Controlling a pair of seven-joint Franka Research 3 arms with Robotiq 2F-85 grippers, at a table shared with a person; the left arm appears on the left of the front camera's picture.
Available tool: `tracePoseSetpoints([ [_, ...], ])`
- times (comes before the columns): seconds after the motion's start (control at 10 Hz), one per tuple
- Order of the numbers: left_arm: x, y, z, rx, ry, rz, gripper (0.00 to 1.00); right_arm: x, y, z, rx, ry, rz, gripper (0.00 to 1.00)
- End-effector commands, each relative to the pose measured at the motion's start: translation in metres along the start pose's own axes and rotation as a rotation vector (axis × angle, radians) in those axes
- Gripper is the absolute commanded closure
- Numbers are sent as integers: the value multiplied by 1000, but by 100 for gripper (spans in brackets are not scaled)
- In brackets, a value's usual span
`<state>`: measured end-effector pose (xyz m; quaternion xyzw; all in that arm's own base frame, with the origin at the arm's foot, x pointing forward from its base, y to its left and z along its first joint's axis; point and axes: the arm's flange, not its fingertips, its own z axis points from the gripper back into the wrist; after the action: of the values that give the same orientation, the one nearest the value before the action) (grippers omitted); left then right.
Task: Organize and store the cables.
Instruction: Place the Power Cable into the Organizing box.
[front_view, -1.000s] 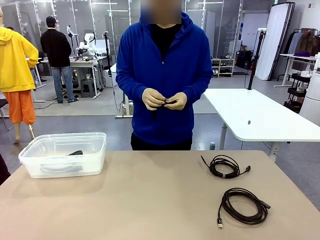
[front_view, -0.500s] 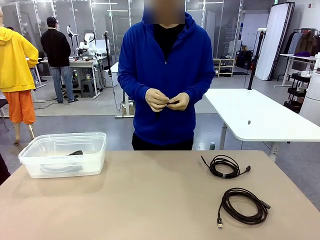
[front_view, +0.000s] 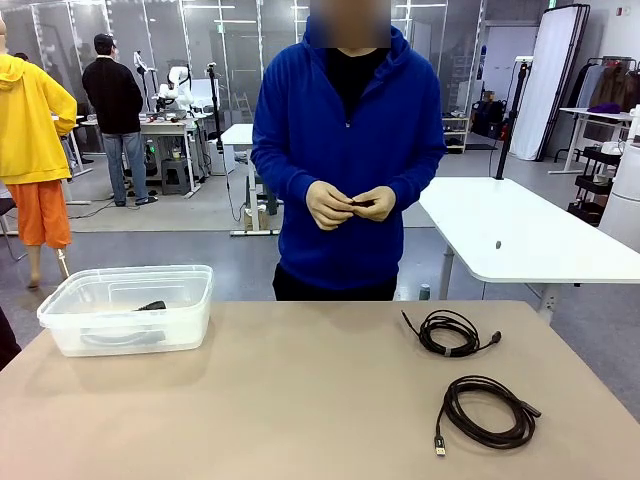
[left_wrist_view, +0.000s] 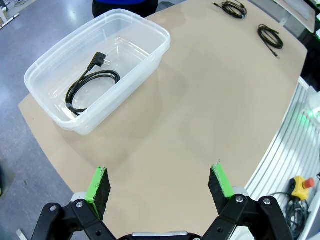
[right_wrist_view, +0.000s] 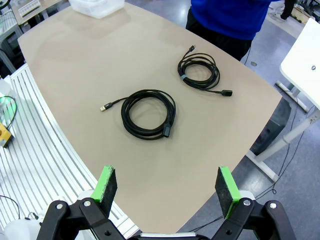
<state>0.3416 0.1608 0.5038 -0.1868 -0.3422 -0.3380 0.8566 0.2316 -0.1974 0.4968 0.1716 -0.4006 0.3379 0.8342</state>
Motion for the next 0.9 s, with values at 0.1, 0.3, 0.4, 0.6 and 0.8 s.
tracePoseSetpoints([
  [0.1,-2,0,-2,-13,-23,-14,0,0,0,2,7,-8,14,0],
  [0.3,-2,0,-2,-13,-23,-14,0,0,0,2,7,-8,14,0],
  [0.4,-2,0,-2,-13,-23,-14,0,0,0,2,7,-8,14,0],
  [0.6,-2,0,-2,-13,-23,-14,0,0,0,2,7,-8,14,0],
  [0.8,-2,0,-2,-13,-23,-14,0,0,0,2,7,-8,14,0],
])
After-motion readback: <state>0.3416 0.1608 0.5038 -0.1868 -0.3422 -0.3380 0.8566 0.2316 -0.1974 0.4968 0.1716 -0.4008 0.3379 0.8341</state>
